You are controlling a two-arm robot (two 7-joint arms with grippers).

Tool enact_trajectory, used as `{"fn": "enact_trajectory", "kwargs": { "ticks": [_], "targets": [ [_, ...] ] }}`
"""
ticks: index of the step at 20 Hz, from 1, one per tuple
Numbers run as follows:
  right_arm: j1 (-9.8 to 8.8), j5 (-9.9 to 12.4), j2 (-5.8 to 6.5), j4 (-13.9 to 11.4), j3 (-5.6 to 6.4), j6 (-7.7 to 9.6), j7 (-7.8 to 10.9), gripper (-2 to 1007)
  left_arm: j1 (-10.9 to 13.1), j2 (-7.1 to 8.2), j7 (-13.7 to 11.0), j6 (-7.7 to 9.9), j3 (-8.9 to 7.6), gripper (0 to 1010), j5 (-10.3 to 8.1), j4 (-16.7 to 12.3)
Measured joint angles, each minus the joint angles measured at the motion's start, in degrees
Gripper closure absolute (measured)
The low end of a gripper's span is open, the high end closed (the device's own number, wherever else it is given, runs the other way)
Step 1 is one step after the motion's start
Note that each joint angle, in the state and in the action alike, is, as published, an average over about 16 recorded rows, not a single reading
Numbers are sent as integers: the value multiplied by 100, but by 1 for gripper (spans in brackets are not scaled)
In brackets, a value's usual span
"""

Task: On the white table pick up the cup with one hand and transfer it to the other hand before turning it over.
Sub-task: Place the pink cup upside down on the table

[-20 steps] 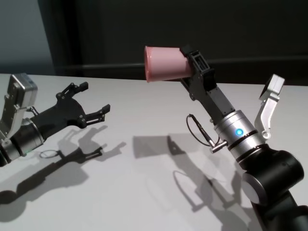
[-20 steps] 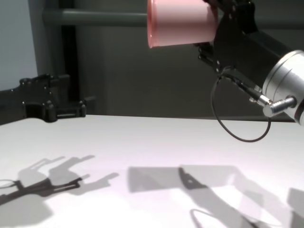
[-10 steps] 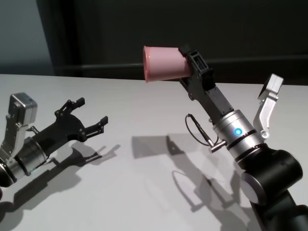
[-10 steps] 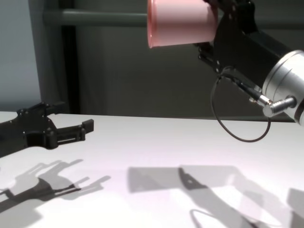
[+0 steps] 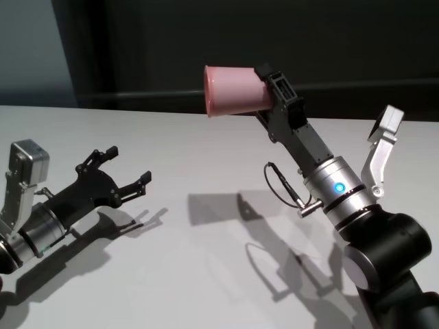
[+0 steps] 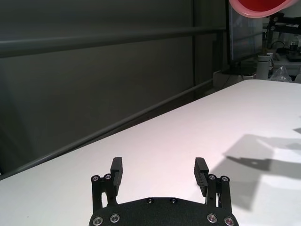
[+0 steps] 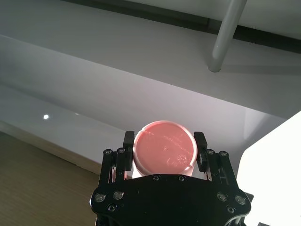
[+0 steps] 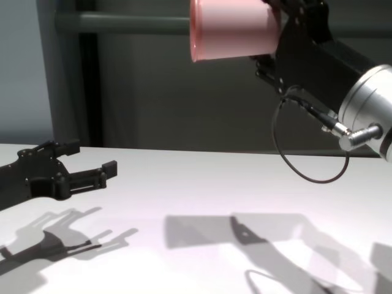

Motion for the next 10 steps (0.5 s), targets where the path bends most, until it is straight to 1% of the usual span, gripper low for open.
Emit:
{"fn": "enact_trajectory", "kwargs": {
  "ticks": [6, 10],
  "targets": [
    [-6, 1, 3, -8, 1, -10, -6, 270, -1, -1, -7, -4, -3, 7, -10, 3],
    [-41, -5, 27, -52, 6, -72, -28, 270, -11, 0, -6, -4, 2, 7, -12, 2]
  ]
}}
